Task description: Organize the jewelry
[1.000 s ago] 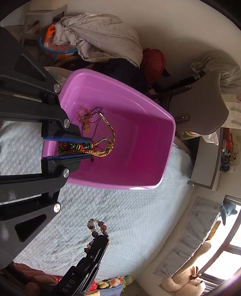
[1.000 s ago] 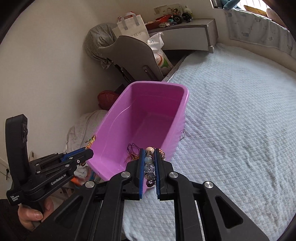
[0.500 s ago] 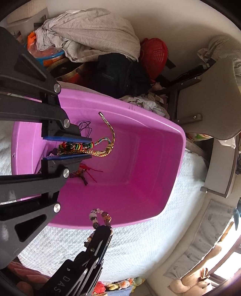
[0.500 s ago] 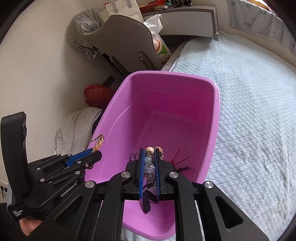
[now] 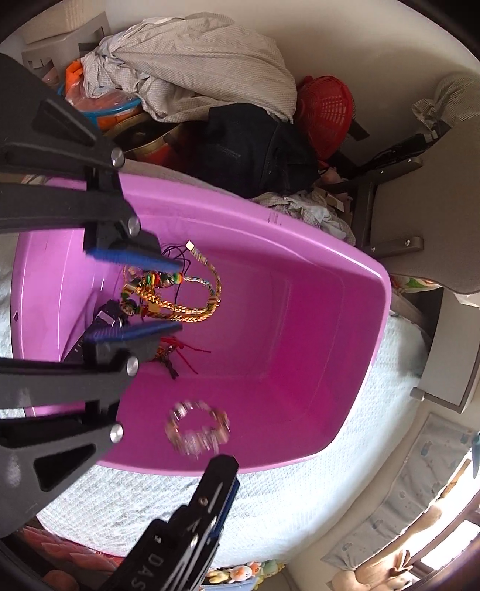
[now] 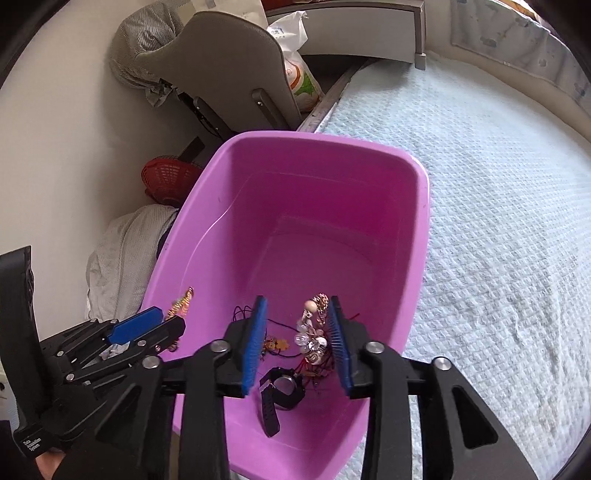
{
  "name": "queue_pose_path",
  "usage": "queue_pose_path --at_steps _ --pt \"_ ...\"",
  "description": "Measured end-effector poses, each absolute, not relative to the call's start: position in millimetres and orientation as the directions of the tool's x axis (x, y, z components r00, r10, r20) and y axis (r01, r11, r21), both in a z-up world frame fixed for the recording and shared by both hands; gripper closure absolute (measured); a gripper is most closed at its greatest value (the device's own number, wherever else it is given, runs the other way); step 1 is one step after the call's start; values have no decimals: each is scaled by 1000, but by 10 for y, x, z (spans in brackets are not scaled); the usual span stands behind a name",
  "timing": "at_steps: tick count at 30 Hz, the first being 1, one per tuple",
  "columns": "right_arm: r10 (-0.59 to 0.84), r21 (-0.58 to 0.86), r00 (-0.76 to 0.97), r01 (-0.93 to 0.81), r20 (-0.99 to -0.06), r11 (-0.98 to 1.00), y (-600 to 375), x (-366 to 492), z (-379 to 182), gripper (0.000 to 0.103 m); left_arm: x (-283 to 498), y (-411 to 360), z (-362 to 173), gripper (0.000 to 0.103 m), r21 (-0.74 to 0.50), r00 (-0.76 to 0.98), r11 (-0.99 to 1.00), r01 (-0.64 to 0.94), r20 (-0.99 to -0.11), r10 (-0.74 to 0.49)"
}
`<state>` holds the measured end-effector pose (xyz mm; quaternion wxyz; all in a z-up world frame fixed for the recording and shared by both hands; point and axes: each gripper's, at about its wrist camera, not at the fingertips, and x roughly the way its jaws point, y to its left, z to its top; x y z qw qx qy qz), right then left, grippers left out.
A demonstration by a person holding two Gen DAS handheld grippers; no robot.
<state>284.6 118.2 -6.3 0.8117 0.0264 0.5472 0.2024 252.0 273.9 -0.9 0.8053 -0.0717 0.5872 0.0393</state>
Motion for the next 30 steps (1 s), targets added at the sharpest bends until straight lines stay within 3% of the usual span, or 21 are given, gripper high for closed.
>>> queue_pose_path --at_steps 1,3,7,11,21,30 --pt "355 261 325 -297 -877 918 1159 2844 -45 64 2510 2732 1 59 -66 313 987 -148 -950 -16" --pt "351 258 326 -294 -878 920 1114 2840 -33 64 2494 2734 37 35 -64 325 985 -158 -946 -9" --pt "333 242 328 -287 -884 927 1059 2785 11 57 2482 2713 90 30 -56 332 985 -163 -943 1" --pt "321 234 320 -281 -891 931 1005 2703 46 52 2490 2705 162 16 -50 327 983 -177 -945 11" --pt "305 240 300 -235 -904 942 875 2510 139 40 2435 2690 341 11 -19 335 977 -212 -941 54" --pt "299 235 292 -234 -909 943 856 2406 223 39 2343 2627 480 11 21 344 978 -208 -934 94"
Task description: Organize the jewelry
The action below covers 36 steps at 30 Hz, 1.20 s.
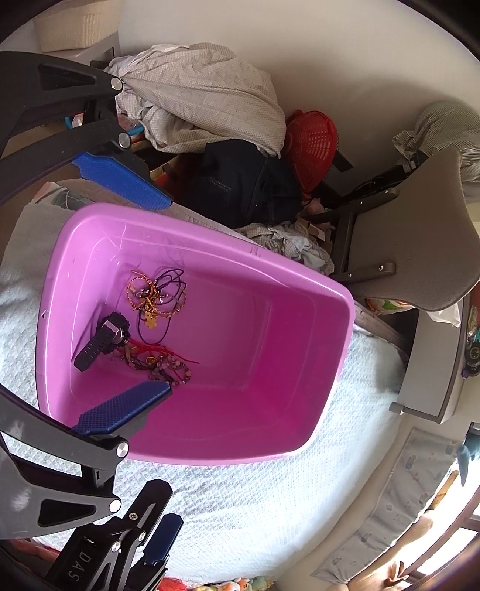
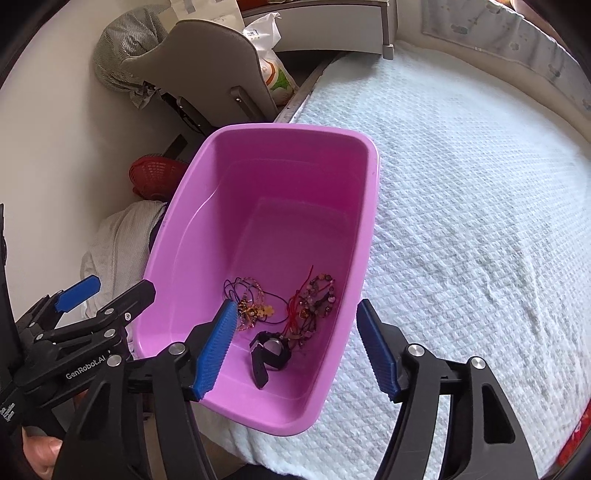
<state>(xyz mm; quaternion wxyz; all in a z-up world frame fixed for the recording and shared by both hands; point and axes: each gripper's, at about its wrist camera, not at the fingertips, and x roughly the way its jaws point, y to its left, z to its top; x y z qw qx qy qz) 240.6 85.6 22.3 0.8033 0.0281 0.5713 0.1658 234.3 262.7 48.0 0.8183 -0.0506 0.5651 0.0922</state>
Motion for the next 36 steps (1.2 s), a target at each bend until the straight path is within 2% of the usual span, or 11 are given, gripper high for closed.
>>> queue_pose_path --at_steps 36 --pt "266 195 261 -267 -928 944 899 2202 238 39 2209 2596 501 11 39 336 978 -204 -936 107"
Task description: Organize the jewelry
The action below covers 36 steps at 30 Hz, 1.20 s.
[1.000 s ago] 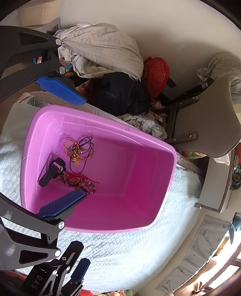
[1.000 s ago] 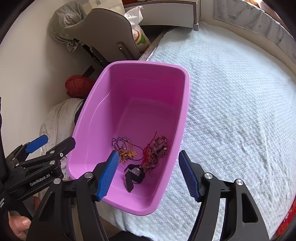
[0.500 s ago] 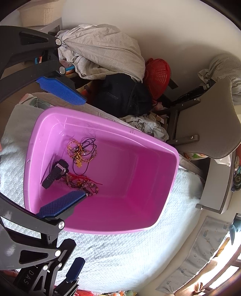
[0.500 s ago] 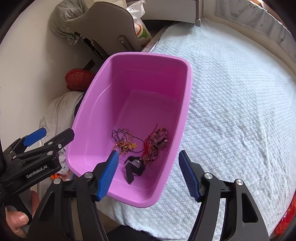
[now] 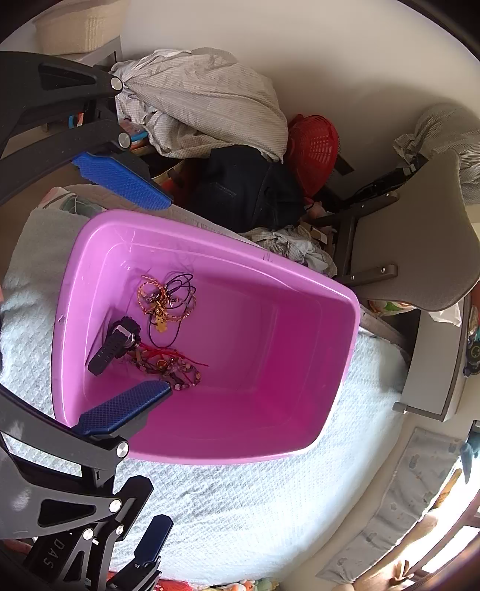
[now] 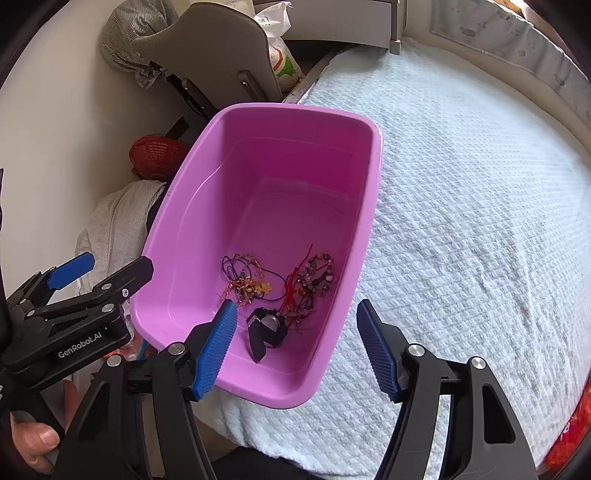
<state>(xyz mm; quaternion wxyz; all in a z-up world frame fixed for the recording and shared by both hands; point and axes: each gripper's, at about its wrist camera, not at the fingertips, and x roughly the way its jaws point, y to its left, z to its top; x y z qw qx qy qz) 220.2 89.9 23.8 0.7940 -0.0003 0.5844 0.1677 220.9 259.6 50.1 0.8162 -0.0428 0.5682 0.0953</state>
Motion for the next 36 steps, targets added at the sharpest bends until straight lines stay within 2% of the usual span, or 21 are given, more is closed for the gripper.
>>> queue_pose_path --at_steps 36 --pt "265 197 258 -260 -929 945 891 2202 222 39 2228 2593 468 11 44 327 979 -201 -939 109"
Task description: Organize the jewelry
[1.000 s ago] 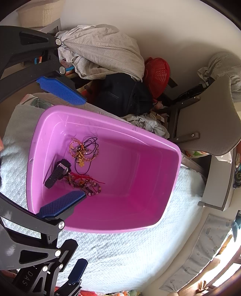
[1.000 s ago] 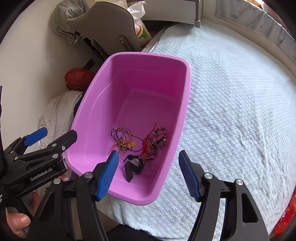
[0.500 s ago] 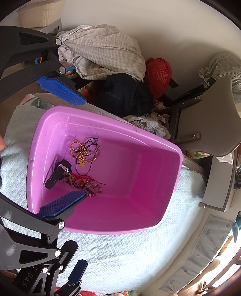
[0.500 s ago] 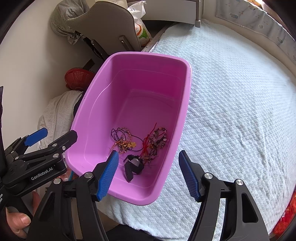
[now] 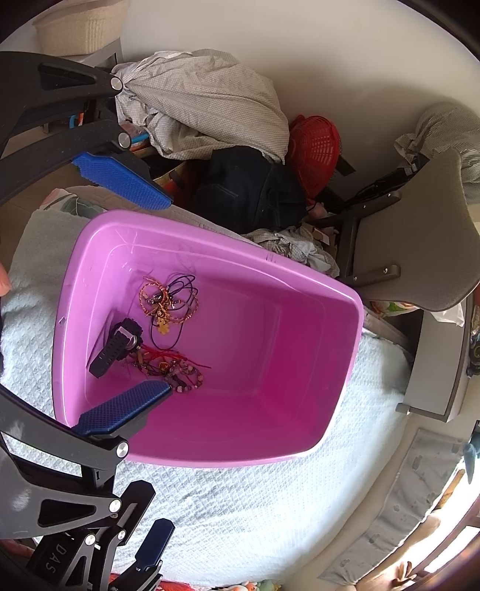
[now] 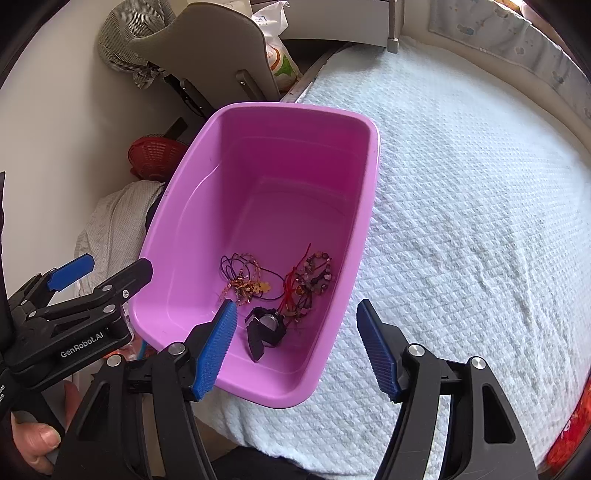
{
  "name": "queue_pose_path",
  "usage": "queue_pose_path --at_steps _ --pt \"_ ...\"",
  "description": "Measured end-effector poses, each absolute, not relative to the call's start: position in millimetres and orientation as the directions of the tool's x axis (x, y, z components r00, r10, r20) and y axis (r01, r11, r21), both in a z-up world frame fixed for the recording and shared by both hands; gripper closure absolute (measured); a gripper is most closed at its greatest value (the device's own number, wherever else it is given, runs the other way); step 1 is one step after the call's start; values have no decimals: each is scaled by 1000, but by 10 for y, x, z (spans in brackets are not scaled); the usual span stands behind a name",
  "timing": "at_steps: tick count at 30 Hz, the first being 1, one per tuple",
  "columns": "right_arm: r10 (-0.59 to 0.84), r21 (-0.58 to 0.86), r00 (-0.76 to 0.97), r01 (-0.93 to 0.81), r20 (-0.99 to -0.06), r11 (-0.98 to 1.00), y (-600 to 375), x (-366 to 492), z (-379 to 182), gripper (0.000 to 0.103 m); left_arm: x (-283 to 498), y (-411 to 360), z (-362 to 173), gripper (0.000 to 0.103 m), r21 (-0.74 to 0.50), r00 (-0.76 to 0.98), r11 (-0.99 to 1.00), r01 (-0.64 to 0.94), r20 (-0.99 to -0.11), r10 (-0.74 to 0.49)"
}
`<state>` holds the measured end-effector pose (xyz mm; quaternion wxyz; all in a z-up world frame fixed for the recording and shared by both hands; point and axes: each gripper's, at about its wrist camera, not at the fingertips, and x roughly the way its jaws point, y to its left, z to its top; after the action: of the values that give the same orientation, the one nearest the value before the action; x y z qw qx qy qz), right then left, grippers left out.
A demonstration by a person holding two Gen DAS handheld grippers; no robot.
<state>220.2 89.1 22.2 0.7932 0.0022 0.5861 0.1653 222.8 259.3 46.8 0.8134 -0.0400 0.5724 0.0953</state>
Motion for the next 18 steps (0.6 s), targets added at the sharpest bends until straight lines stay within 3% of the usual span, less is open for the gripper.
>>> queue_pose_path --at_steps 18 --pt "264 197 255 -257 -930 946 860 2186 203 39 2239 2564 480 11 56 325 981 -187 -939 115"
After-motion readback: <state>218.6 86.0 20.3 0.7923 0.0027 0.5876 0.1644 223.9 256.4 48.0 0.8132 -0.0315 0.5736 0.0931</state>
